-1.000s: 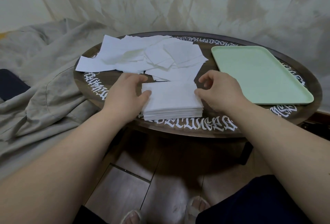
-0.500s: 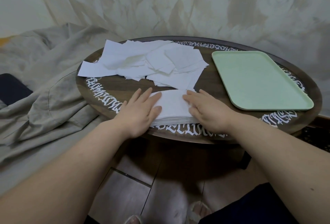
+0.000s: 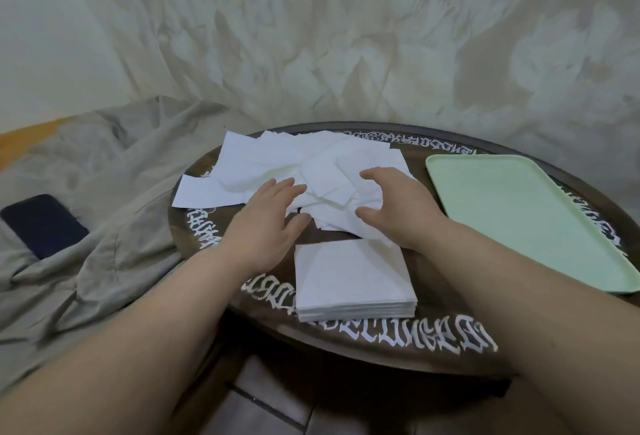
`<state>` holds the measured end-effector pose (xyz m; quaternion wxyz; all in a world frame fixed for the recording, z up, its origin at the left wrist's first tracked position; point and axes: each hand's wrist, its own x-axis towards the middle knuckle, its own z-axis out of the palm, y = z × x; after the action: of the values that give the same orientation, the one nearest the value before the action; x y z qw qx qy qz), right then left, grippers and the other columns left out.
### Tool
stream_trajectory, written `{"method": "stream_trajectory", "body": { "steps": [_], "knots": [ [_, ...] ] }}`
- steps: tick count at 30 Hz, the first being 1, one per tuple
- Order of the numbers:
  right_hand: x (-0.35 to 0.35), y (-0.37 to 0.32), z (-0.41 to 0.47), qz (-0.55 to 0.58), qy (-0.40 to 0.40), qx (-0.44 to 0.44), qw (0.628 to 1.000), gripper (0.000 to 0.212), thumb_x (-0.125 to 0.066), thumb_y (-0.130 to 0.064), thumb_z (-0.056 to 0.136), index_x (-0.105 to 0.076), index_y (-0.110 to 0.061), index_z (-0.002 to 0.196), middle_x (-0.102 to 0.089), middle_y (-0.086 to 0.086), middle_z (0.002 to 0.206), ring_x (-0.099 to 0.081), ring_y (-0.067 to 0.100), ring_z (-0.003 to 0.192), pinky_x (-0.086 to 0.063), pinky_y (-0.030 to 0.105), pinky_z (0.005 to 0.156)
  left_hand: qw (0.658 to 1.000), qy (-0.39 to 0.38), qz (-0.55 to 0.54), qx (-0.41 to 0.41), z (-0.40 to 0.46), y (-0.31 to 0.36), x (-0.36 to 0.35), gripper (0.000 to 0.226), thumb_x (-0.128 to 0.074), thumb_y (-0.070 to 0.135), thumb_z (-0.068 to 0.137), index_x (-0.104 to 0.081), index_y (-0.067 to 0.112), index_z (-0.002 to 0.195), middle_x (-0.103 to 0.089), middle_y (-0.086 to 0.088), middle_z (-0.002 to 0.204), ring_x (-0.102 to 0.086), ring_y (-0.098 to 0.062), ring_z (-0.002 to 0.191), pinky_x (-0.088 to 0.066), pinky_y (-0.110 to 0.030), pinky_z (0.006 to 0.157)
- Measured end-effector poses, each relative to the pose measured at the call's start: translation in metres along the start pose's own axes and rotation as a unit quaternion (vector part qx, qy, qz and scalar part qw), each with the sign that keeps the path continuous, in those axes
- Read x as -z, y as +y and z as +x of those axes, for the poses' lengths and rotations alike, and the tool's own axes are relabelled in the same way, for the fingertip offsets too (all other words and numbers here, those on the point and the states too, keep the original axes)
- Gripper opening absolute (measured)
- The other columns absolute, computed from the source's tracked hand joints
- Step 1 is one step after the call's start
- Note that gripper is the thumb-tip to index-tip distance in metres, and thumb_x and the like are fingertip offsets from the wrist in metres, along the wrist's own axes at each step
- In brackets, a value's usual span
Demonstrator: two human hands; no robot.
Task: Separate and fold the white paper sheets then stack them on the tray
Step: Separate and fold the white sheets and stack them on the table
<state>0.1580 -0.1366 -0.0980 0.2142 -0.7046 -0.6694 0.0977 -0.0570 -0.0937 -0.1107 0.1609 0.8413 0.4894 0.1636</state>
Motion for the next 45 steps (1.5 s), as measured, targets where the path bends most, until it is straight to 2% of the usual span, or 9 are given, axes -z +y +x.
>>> {"method": "stream_trajectory", "body": {
  "steps": [7,13,27,31,33,35,38,42,45],
  "knots": [
    [-0.035,0.01,0.067,-0.129,-0.104,0.064,0.984,0.079,-0.065,-0.039,0.085,-0.024,-0.026,0.15,-0.008,0.005,0.161,-0.007,0.023,0.148,-0.024,0.037,0.114,1.0,0.002,0.016,0.003,0.057,-0.018,-0.014,0.048,-0.05,0.034,0.1,-0.04,0.028,0.147,-0.032,0.008,0.158,-0.024,-0.01,0.146,-0.024,-0.03,0.115],
    [-0.055,0.023,0.099,-0.173,-0.018,0.116,0.978,0.028,-0.048,-0.034,0.093,-0.06,-0.013,0.107,-0.057,0.003,0.105,-0.055,0.027,0.1,-0.045,0.036,0.076,0.999,-0.036,0.018,0.02,0.077,-0.038,-0.037,0.058,-0.058,0.032,0.095,-0.035,0.03,0.149,-0.02,0.006,0.161,-0.025,-0.01,0.146,-0.027,-0.026,0.111],
    [-0.02,0.045,0.102,-0.068,0.089,0.037,0.993,0.018,-0.049,-0.011,0.091,-0.067,-0.01,0.093,-0.067,0.011,0.083,-0.056,0.035,0.082,-0.042,0.038,0.068,0.997,-0.074,0.016,0.02,0.076,-0.05,-0.041,0.053,-0.053,0.031,0.098,-0.037,0.031,0.148,-0.023,0.006,0.16,-0.032,-0.012,0.142,-0.028,-0.024,0.108],
    [-0.02,0.049,0.099,-0.05,0.151,0.057,0.986,0.019,-0.053,-0.009,0.089,-0.071,-0.011,0.097,-0.07,0.01,0.086,-0.061,0.035,0.083,-0.047,0.039,0.072,0.993,0.017,-0.075,0.085,0.082,-0.033,-0.033,0.023,-0.046,0.034,0.1,-0.064,0.023,0.108,-0.057,0.008,0.114,-0.055,-0.02,0.114,-0.039,-0.027,0.087],
    [-0.016,0.044,0.097,-0.035,0.219,0.085,0.971,0.023,-0.053,-0.008,0.083,-0.073,-0.013,0.094,-0.071,0.007,0.083,-0.064,0.032,0.078,-0.045,0.033,0.069,0.951,0.052,-0.248,0.18,0.088,-0.02,-0.023,0.035,-0.043,0.045,0.1,-0.06,0.018,0.086,-0.063,0.004,0.097,-0.062,-0.026,0.1,-0.047,-0.037,0.083],
    [-0.011,0.032,0.093,-0.023,0.259,0.156,0.953,0.028,-0.053,-0.008,0.074,-0.074,-0.011,0.093,-0.073,0.005,0.083,-0.068,0.027,0.075,-0.046,0.028,0.066,0.826,-0.016,-0.499,0.262,0.092,-0.003,-0.011,0.06,-0.041,0.068,0.092,-0.064,0.014,0.104,-0.069,-0.004,0.109,-0.066,-0.026,0.1,-0.052,-0.042,0.081],
    [-0.01,0.012,0.078,-0.027,0.239,0.278,0.93,0.03,-0.051,-0.012,0.076,-0.074,-0.007,0.093,-0.074,0.008,0.088,-0.072,0.026,0.076,-0.054,0.031,0.065,0.692,-0.13,-0.683,0.197,0.092,0.019,0.007,0.085,-0.041,0.08,0.078,-0.064,0.013,0.125,-0.068,-0.011,0.119,-0.066,-0.029,0.105,-0.054,-0.044,0.086],
    [-0.007,-0.007,0.055,-0.031,0.185,0.351,0.918,0.029,-0.046,-0.008,0.078,-0.073,-0.005,0.09,-0.073,0.012,0.099,-0.072,0.032,0.086,-0.059,0.04,0.06,0.647,-0.127,-0.739,0.137,0.08,0.038,0.028,0.051,-0.056,0.049,0.086,-0.072,0.007,0.111,-0.071,-0.012,0.11,-0.068,-0.025,0.099,-0.053,-0.04,0.095],
    [-0.002,-0.016,0.039,-0.054,0.169,0.379,0.908,0.029,-0.045,-0.004,0.078,-0.072,-0.004,0.089,-0.072,0.013,0.105,-0.069,0.034,0.1,-0.06,0.044,0.069,0.642,-0.127,-0.737,0.168,0.063,0.034,0.032,0.05,-0.059,0.026,0.091,-0.055,0.0,0.134,-0.068,-0.011,0.102,-0.068,-0.026,0.091,-0.056,-0.041,0.084]
  ]
}}
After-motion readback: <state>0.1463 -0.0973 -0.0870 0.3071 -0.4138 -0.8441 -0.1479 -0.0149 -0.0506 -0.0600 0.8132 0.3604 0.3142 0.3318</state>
